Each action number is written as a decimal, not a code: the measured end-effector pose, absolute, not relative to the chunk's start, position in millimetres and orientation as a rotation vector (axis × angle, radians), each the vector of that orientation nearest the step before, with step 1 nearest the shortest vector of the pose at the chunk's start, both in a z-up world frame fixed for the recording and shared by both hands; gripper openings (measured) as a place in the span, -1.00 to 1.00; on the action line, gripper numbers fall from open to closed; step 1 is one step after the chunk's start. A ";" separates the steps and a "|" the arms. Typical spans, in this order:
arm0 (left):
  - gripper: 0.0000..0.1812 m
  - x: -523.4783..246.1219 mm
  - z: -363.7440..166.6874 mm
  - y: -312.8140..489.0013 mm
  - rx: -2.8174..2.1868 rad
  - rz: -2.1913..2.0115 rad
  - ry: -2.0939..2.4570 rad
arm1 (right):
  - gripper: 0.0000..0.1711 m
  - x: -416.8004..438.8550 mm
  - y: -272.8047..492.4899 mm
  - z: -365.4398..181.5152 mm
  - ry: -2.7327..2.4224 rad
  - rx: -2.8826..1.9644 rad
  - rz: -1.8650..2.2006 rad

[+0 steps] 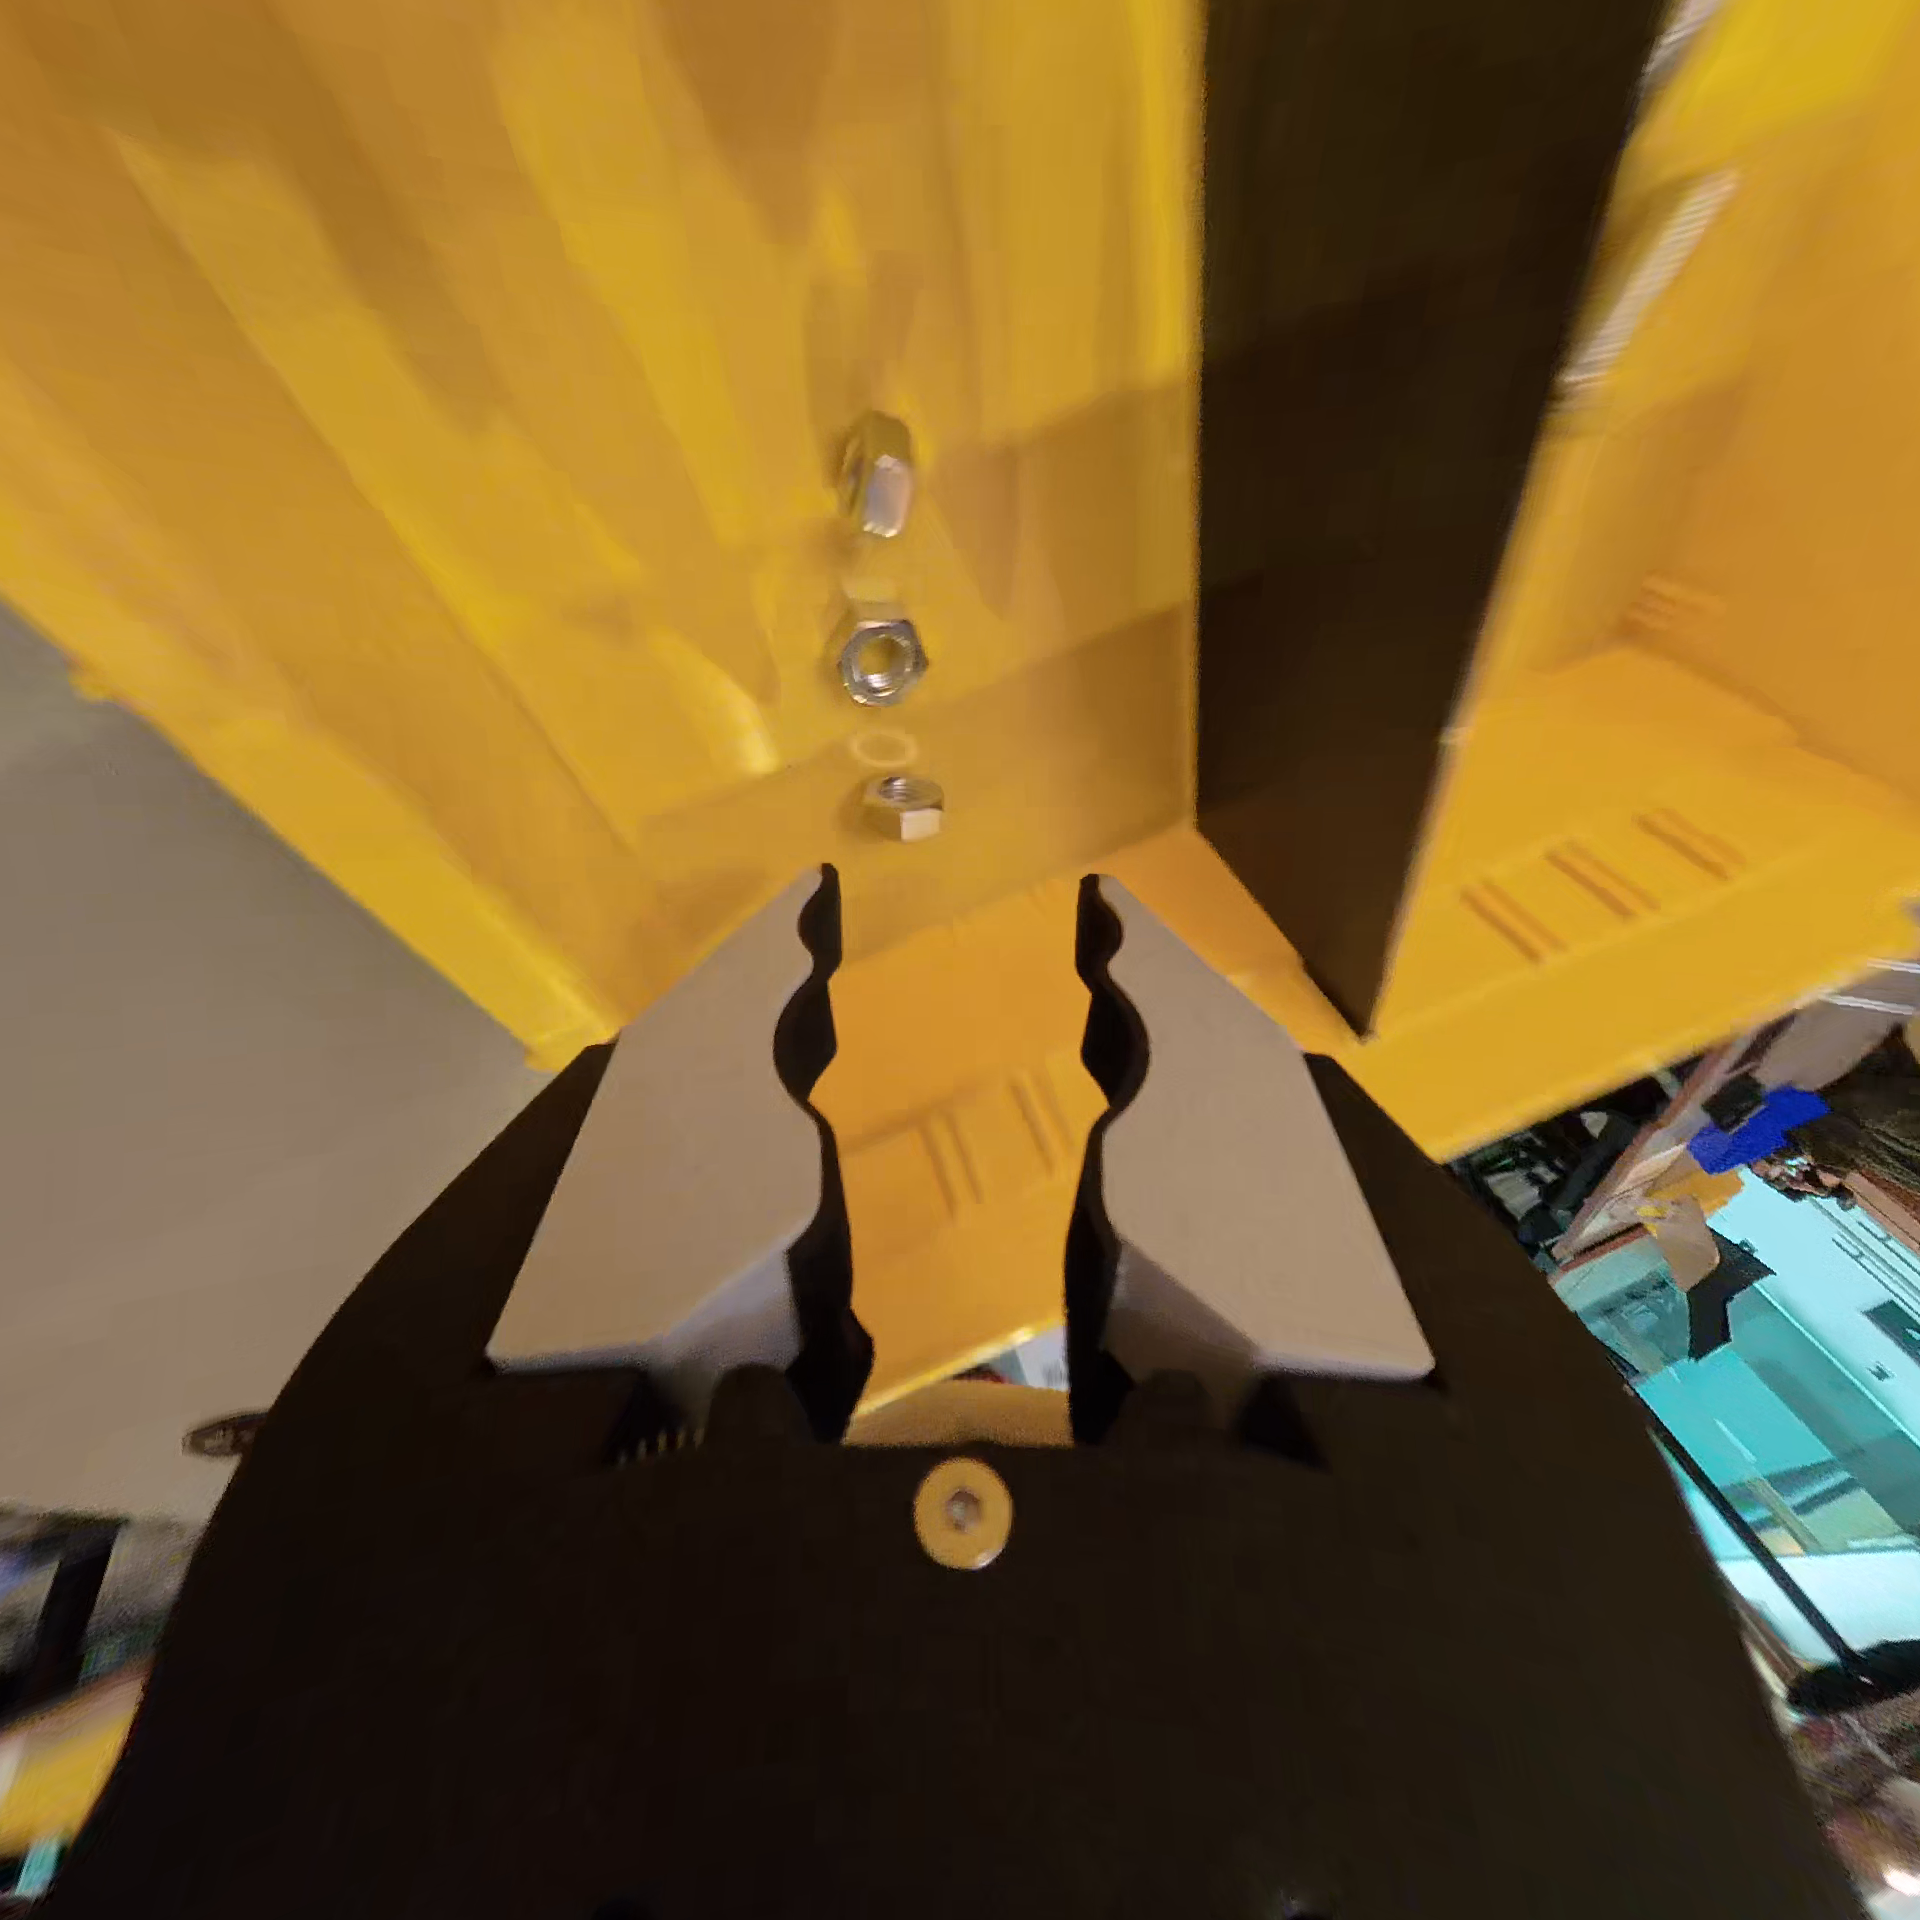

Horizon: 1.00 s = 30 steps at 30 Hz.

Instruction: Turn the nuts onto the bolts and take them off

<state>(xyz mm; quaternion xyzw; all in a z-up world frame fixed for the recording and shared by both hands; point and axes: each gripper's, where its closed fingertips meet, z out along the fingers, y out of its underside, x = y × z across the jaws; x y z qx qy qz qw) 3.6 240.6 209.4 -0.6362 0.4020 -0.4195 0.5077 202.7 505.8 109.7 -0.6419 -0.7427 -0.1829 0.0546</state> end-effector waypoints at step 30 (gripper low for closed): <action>-0.69 3.5 246.9 235.0 -1.403 -0.994 0.892 | -0.92 -34.2 230.9 283.1 -1.521 -1.007 1.456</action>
